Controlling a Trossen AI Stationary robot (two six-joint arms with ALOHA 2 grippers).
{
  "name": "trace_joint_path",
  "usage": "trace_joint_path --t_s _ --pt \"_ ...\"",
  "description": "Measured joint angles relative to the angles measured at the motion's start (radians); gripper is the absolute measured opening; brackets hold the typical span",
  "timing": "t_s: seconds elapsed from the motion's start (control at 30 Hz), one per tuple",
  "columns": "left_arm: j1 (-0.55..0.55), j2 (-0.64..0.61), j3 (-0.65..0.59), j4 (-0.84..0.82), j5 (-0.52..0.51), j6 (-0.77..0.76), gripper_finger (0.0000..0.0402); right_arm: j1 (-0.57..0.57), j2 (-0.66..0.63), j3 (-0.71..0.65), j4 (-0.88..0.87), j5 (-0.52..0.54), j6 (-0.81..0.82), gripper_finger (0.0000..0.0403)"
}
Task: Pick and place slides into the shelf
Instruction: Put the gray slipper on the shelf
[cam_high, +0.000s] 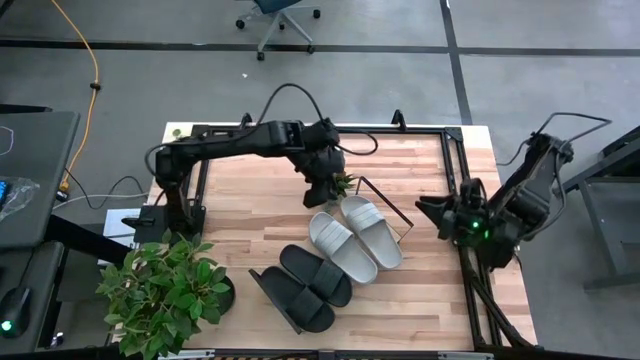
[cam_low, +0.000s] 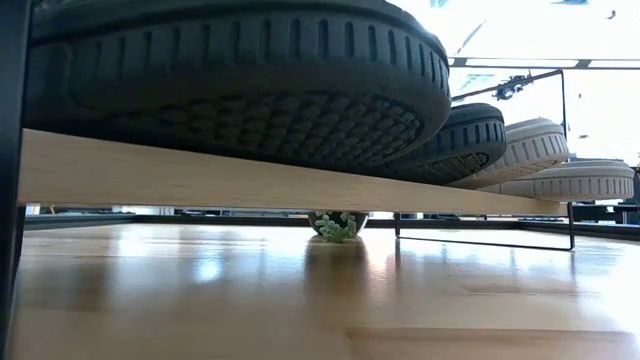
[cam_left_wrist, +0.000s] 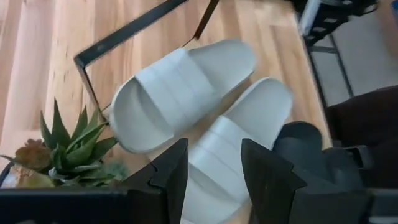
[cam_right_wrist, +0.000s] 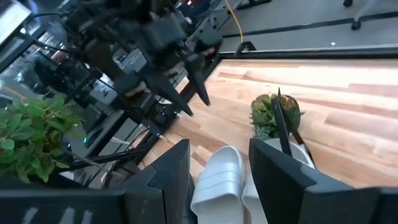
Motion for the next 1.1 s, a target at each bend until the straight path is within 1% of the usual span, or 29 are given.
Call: trace_joint_path --t_s 0.2,0.43,0.53,0.67,0.77,0.87,0.97,1.03,1.1 --pt "-0.012 0.004 0.0 -0.027 -0.087 -0.034 0.0138 0.0 -0.078 0.0 -0.003 -0.015 -0.117 0.0156" --pt "-0.038 -0.022 0.0 -0.176 -0.184 -0.082 0.0138 0.0 -0.174 0.0 -0.004 -0.035 -0.247 0.0156" --pt "-0.076 -0.027 0.0 -0.161 -0.224 -0.106 0.0138 0.0 -0.208 0.0 -0.005 -0.039 -0.288 0.0156" --pt "-0.105 -0.027 0.0 -0.102 -0.227 -0.131 0.0138 0.0 -0.242 0.0 -0.005 -0.041 -0.326 0.0156" --pt "-0.12 -0.027 -0.005 -0.132 -0.257 -0.144 0.0138 0.0 -0.259 0.0 -0.005 -0.043 -0.327 0.0156" --pt "-0.124 -0.069 -0.06 -0.167 -0.285 -0.177 0.0138 0.0 -0.272 0.0 -0.005 -0.057 -0.33 0.0156" --pt "-0.136 -0.152 -0.167 -0.054 -0.282 -0.235 0.0138 0.0 -0.277 0.0 -0.005 -0.059 -0.333 0.0156" --pt "-0.135 -0.205 -0.273 0.085 -0.272 -0.279 0.0138 0.0 -0.276 0.0 -0.006 -0.059 -0.333 0.0156" --pt "-0.132 -0.241 -0.377 0.272 -0.253 -0.341 0.0138 0.0 -0.274 0.0 -0.007 -0.057 -0.334 0.0156"
